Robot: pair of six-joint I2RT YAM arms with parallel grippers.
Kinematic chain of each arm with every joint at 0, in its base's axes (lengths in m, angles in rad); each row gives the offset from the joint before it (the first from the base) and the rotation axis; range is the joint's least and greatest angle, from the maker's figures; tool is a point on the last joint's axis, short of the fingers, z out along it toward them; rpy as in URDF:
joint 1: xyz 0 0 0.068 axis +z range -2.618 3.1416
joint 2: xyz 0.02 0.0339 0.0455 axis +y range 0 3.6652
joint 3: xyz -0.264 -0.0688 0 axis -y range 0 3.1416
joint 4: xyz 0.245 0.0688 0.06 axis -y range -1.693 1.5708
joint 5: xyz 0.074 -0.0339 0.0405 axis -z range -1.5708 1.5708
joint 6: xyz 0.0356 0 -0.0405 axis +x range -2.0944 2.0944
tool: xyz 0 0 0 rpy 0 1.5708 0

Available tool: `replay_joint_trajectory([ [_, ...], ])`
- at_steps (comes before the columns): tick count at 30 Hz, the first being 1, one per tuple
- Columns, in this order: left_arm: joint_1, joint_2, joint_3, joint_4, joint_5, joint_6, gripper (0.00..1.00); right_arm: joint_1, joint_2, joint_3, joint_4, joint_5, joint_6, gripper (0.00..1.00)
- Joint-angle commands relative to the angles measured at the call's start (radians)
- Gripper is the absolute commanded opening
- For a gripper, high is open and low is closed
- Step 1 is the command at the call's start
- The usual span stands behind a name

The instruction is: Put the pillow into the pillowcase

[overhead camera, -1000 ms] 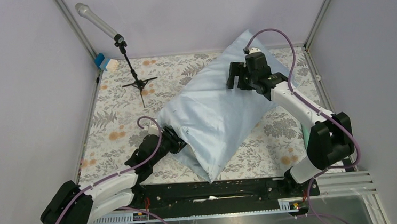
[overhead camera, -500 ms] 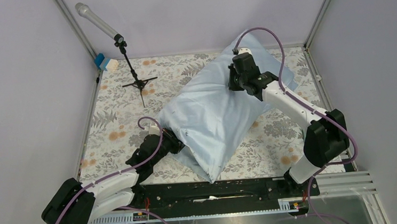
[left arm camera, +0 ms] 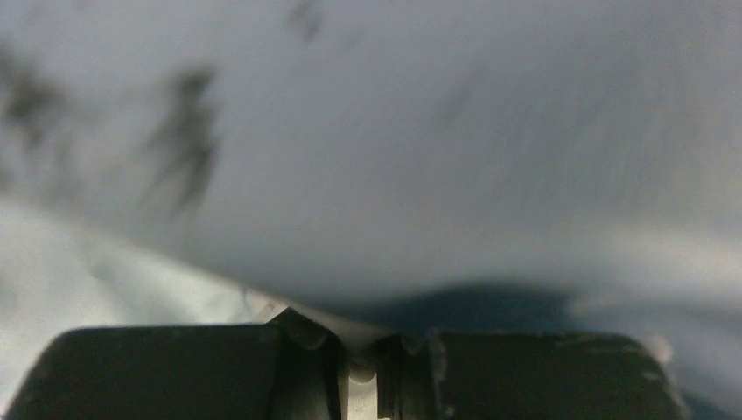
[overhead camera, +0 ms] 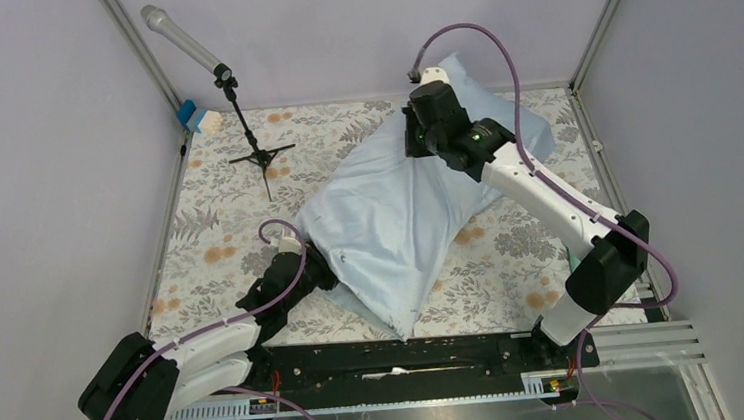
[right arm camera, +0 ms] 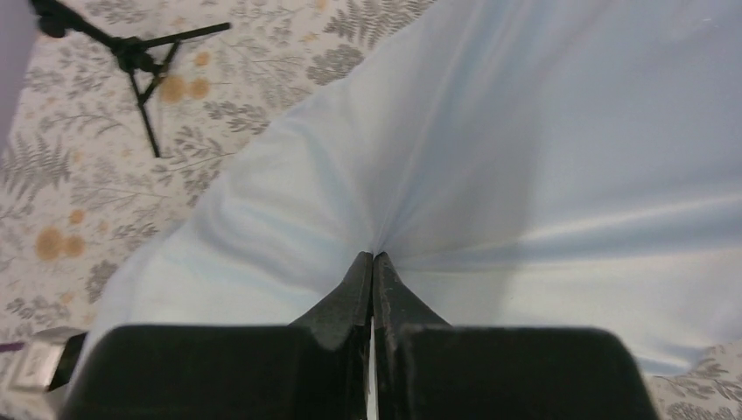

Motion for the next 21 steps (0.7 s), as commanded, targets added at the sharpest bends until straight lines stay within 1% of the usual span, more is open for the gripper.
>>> replay_joint_trajectory([
  [1,-0.022,0.040,0.055,-0.017,-0.045,0.035,0.00,0.148,0.023,0.131,0.009,-0.079,0.020,0.00],
  [4,-0.041,0.065,0.132,-0.012,-0.071,0.047,0.00,0.256,0.073,0.150,0.010,-0.104,0.028,0.00],
  [6,-0.042,0.056,0.182,-0.047,-0.099,0.060,0.00,0.277,0.103,0.099,0.019,-0.143,0.043,0.00],
  [7,-0.041,0.034,0.201,-0.074,-0.118,0.066,0.00,0.278,0.105,0.056,0.027,-0.131,0.050,0.00],
  [9,-0.041,-0.033,0.227,-0.160,-0.165,0.080,0.00,0.260,0.086,-0.036,0.038,-0.065,0.052,0.00],
  [12,-0.043,-0.145,0.232,-0.269,-0.222,0.100,0.00,0.151,0.047,-0.135,0.055,-0.061,0.060,0.00],
  [13,-0.042,-0.167,0.223,-0.289,-0.222,0.094,0.00,0.123,0.028,-0.146,0.058,-0.057,0.056,0.03],
  [14,-0.042,-0.181,0.204,-0.293,-0.214,0.085,0.00,0.107,0.010,-0.154,0.068,-0.055,0.044,0.08],
  [15,-0.043,-0.187,0.181,-0.288,-0.204,0.067,0.00,0.100,-0.004,-0.153,0.077,-0.053,0.029,0.18],
  [17,-0.043,-0.182,0.127,-0.251,-0.188,0.033,0.00,0.099,-0.012,-0.122,0.071,-0.044,0.013,0.46],
  [18,-0.044,-0.177,0.101,-0.233,-0.183,0.018,0.00,0.099,-0.012,-0.104,0.060,-0.041,0.004,0.58],
  [20,-0.045,-0.168,0.067,-0.212,-0.178,-0.002,0.00,0.100,-0.019,-0.090,0.038,-0.015,-0.006,0.74],
  [21,-0.047,-0.168,0.057,-0.211,-0.179,-0.006,0.00,0.101,-0.031,-0.097,0.035,0.007,-0.013,0.79],
])
